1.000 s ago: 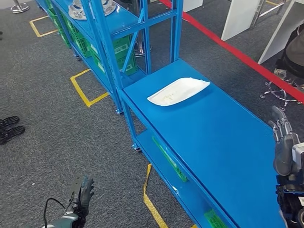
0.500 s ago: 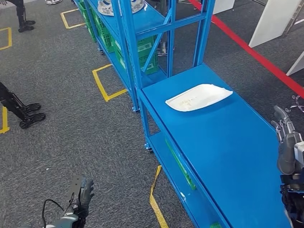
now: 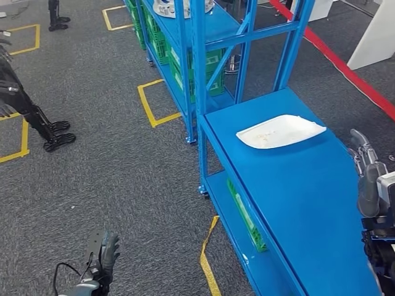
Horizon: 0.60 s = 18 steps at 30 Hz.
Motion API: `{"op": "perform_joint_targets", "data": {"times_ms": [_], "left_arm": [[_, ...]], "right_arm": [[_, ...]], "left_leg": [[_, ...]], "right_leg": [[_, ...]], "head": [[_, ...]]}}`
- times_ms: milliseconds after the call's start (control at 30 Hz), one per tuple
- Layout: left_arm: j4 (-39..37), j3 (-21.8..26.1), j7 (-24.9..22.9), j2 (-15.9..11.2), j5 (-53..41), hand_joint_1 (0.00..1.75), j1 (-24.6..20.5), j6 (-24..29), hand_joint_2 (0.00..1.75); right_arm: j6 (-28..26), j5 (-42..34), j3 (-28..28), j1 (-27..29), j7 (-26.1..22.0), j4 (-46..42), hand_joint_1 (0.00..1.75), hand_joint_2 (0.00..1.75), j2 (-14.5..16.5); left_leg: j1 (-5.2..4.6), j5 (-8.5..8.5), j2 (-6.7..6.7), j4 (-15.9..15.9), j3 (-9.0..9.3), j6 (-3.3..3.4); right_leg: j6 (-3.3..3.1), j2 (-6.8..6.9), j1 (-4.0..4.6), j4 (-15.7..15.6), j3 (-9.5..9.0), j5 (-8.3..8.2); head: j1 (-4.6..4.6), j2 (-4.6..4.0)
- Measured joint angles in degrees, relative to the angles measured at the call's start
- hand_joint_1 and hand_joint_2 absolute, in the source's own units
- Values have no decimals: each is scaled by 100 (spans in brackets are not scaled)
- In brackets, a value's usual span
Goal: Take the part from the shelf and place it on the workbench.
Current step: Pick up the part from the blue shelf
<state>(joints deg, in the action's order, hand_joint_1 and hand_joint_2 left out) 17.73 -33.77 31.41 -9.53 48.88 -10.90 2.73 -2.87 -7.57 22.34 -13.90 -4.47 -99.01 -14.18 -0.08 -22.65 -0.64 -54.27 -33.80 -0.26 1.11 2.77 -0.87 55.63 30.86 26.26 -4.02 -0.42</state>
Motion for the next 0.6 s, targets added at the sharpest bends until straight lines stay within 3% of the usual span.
{"op": "perform_joint_targets", "data": {"times_ms": [67, 167, 200, 233, 267, 333, 367, 433, 533, 600], "left_arm": [[0, 1, -8, -9, -1, 0, -7, -8, 0], [0, 2, -18, -9, -1, 0, -20, -17, 0], [0, 2, -21, -9, -1, 0, -17, -17, 0], [0, 2, -22, -8, -1, 0, -15, -17, 0], [0, 2, -25, -5, -1, 0, -14, -18, 0], [0, 2, -34, 4, -1, 0, -14, -21, 0], [0, 2, -44, 8, -1, 0, -18, -22, 0], [0, 2, -61, 8, -1, 0, -20, -25, 0], [0, 2, -78, -7, -1, 0, -5, -26, 0], [0, 2, -81, -14, -1, 0, -18, -26, 0]], "right_arm": [[3, -1, 13, -7, 2, 2, 0, 0, -12], [5, -1, 21, -4, 14, 21, 0, 0, -52], [6, -1, 22, 4, 18, 34, 0, 0, -64], [7, -1, 23, 10, 19, 46, 0, 0, -74], [7, -1, 23, 13, 19, 55, 0, 0, -82], [8, -1, 22, 5, 19, 63, 0, 0, -93], [8, -1, 22, -4, 21, 66, 0, 0, -95], [8, 1, 22, -10, 35, 72, 0, 0, -98], [10, 8, 21, -17, 46, 75, 0, 0, -103], [10, 11, 21, -33, 45, 74, 0, 0, -106]], "left_leg": [[15, 13, 34, 51, 57, 73], [2, -4, 87, 69, 107, 147], [-7, -11, 112, 68, 115, 157], [-14, -19, 144, 65, 125, 163], [-17, -29, 178, 61, 142, 162], [-18, -62, 246, 42, 178, 140], [-26, -81, 274, 17, 178, 120], [-27, -90, 321, -11, 142, 68], [-11, -118, 330, -54, 96, -20], [3, -342, 232, -457, -97, -83]], "right_leg": [[40, -82, -15, 241, 96, 163], [53, -237, -15, 1369, 625, 674], [55, -252, -12, 1665, 786, 748], [53, -258, -12, 1752, 853, 705], [44, -262, -12, 1597, 803, 549], [12, -315, -15, 805, 459, 96], [-3, -359, -17, 423, 275, -43], [-32, -427, -11, 71, 100, -108], [-104, -397, -7, 7, 62, -126], [-157, -347, -19, -36, 35, -145]], "head": [[32, 0], [96, 0], [103, 0], [106, 0], [108, 0], [118, 0], [122, 0], [126, 0], [111, 0], [81, 0]]}}
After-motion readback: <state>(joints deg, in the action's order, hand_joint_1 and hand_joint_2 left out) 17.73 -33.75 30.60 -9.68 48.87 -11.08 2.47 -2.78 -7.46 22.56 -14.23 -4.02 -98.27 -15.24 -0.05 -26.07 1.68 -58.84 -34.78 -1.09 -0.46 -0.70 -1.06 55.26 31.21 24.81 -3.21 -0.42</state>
